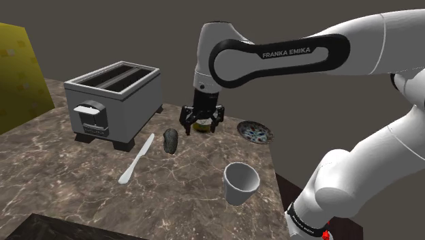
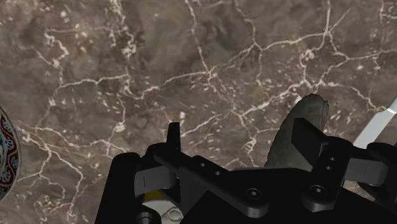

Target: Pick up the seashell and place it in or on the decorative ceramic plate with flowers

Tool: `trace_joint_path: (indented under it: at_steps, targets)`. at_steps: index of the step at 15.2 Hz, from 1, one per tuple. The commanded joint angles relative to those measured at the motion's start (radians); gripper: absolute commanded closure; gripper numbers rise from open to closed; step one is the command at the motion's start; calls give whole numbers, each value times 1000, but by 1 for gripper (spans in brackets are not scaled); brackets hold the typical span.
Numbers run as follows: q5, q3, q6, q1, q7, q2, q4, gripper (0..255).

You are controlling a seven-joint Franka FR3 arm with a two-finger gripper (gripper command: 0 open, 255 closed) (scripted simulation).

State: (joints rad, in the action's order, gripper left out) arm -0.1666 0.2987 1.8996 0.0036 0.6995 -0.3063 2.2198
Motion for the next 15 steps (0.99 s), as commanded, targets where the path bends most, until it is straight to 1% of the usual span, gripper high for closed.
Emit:
trace_joint_path:
  at_steps: [1,4,7,15]
  targets:
    - [25,27,34,-8,73,65,-49,0]
    - [80,63,75,-16,186,175,-140,0]
    - [150,86,99,-14,300,289,-244,0]
    - [164,87,196,-10,310,324,-178,0]
